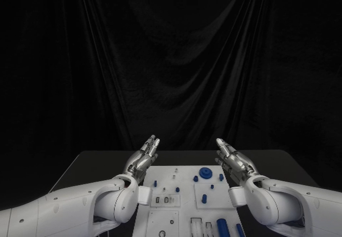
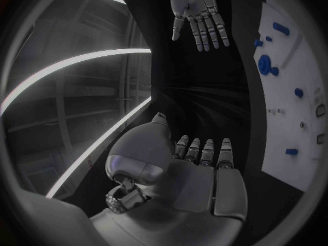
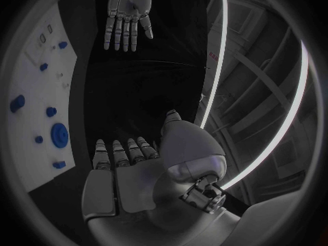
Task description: Assemble the parts on the task board
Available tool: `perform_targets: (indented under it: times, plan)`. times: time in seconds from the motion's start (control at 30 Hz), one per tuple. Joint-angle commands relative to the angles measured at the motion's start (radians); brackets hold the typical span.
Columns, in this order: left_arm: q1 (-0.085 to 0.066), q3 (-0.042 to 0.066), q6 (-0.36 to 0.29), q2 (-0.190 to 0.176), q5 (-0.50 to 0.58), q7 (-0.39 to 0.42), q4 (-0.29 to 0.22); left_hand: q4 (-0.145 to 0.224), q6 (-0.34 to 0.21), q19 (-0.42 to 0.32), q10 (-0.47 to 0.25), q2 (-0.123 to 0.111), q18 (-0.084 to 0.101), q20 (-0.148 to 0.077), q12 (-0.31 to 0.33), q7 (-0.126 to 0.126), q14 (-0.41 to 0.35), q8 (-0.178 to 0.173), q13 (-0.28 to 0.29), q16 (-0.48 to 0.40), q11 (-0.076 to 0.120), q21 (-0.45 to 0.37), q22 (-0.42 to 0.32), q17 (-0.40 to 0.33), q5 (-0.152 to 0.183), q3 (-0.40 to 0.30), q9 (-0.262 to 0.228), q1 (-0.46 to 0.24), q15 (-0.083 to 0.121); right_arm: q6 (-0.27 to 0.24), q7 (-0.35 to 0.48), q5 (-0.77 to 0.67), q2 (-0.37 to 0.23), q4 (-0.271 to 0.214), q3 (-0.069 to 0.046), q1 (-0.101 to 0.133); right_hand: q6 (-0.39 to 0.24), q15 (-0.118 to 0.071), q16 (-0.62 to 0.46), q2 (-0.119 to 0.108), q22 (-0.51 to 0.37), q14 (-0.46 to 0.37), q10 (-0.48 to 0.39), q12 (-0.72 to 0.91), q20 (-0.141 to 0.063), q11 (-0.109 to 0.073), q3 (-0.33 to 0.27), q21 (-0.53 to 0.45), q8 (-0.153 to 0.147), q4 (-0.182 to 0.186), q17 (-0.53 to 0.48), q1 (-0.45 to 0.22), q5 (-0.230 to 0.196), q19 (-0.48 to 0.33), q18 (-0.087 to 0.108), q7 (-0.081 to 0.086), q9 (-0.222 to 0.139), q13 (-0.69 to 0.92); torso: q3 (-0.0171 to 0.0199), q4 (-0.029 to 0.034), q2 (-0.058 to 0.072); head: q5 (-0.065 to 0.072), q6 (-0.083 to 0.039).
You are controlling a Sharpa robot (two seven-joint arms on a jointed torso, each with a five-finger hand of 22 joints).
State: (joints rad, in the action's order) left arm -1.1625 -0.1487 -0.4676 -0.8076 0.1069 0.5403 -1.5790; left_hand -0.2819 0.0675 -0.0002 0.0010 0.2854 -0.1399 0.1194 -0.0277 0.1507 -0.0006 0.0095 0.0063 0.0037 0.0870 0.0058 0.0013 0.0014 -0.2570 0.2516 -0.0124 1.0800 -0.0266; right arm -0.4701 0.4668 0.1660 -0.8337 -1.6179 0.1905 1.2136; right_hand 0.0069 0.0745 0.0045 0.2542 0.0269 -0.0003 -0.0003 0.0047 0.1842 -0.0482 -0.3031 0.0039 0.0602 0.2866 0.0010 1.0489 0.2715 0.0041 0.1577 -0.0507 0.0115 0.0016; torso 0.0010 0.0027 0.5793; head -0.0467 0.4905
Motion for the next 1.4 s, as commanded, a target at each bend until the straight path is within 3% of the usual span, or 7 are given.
perform_targets:
  times: [0.03,0.4,0.43,0.63,0.93,1.07,1.4]
  plan:
    - [-0.021,-0.017,0.229,-0.004,0.092,0.069,-0.006,-0.011,0.020,0.000,0.002,0.008,-0.028,0.029,-0.012,-0.019,0.001,0.006,0.003,-0.004,-0.032,-0.006,-0.001,-0.001,-0.036,-0.010,-0.003,0.051,-0.026,0.211,-0.054,0.112,-0.009,-0.012,0.019,0.022,0.003,0.015,-0.004,0.001,-0.022,0.000,0.000,-0.005,0.018,0.027,-0.011,0.002,0.023,0.005,-0.001,0.038,0.009,0.003,0.021,0.039,0.004,-0.002,0.0002,0.0000,0.001,0.000,0.000]
    - [-0.057,-0.062,0.374,-0.012,0.146,0.097,-0.010,-0.012,0.038,0.000,0.003,0.009,-0.015,0.016,-0.027,-0.052,0.001,0.010,0.006,-0.004,-0.085,-0.006,-0.001,-0.001,-0.123,-0.059,-0.006,0.094,-0.027,0.304,-0.072,0.163,-0.020,-0.023,0.057,0.056,0.002,0.033,-0.004,0.001,-0.019,0.000,0.000,-0.005,0.035,0.077,-0.019,0.006,0.032,0.005,-0.001,0.033,0.006,0.007,0.021,0.050,0.005,-0.002,0.0002,0.0000,0.001,0.000,0.000]
    - [-0.051,-0.062,0.571,0.010,0.114,0.087,0.086,-0.011,0.040,0.000,0.003,0.009,-0.014,0.017,-0.028,-0.053,0.001,0.010,0.006,-0.004,-0.086,-0.006,-0.001,-0.001,-0.129,-0.062,-0.006,0.099,-0.028,0.418,-0.093,0.162,-0.079,-0.010,0.057,0.043,0.003,0.034,-0.004,0.001,-0.019,0.000,0.000,-0.005,0.036,0.079,-0.019,0.006,0.033,0.005,-0.001,0.033,0.006,0.007,0.021,0.052,0.005,-0.002,0.0028,0.0108,0.006,-0.007,0.045]
    - [-0.045,-0.062,0.503,0.000,0.097,0.110,0.084,0.000,0.167,0.037,0.065,-0.013,-0.016,0.073,-0.157,-0.164,0.027,0.047,0.028,0.027,-0.154,0.032,0.027,0.014,-0.308,-0.111,-0.023,0.214,-0.080,0.448,-0.102,0.159,-0.085,-0.007,0.057,0.039,0.032,0.054,-0.002,0.002,-0.015,0.001,0.007,0.020,0.055,0.123,-0.027,0.013,0.104,0.005,0.000,0.039,0.003,0.015,0.021,0.124,0.016,0.007,0.0057,0.0195,0.008,0.014,0.056]
    - [-0.038,-0.062,0.489,-0.012,0.077,0.136,0.101,-0.001,0.266,0.161,0.123,-0.034,-0.035,0.120,-0.297,-0.197,0.098,0.086,0.043,0.123,-0.201,0.116,0.070,0.033,-0.389,-0.138,-0.034,0.290,-0.109,0.489,-0.124,0.152,-0.108,0.005,0.057,0.039,0.110,0.115,0.131,-0.008,0.022,0.089,0.076,0.223,0.098,0.239,-0.039,0.085,0.245,0.003,0.041,0.102,0.034,0.129,0.009,0.143,0.035,0.043,0.0042,0.0269,0.011,0.015,0.086]
    - [-0.037,-0.062,0.485,-0.035,0.038,0.153,0.103,0.007,0.323,0.233,0.174,-0.052,-0.037,0.146,-0.411,-0.217,0.180,0.115,0.055,0.214,-0.226,0.158,0.088,0.048,-0.423,-0.166,-0.041,0.321,-0.135,0.487,-0.126,0.145,-0.123,0.007,0.057,0.040,0.185,0.130,0.333,-0.031,0.074,0.257,0.171,0.508,0.106,0.274,0.011,0.209,0.354,-0.039,0.094,0.270,0.200,0.369,0.007,0.164,0.049,0.085,0.0021,0.0215,0.016,-0.001,0.113]
    - [-0.037,-0.062,0.504,-0.095,0.012,0.195,0.069,0.037,0.420,0.503,0.279,-0.083,-0.026,0.165,-0.562,-0.251,0.453,0.153,0.072,0.464,-0.277,0.342,0.172,0.114,-0.435,-0.274,-0.047,0.347,-0.167,0.459,-0.112,-0.077,-0.177,-0.001,0.057,0.064,0.341,0.113,0.582,-0.082,0.134,0.567,0.289,0.786,0.087,0.272,0.064,0.392,0.566,-0.179,0.170,0.501,0.266,0.770,0.017,0.202,0.090,0.123,-0.0016,0.0288,0.019,-0.014,0.171]
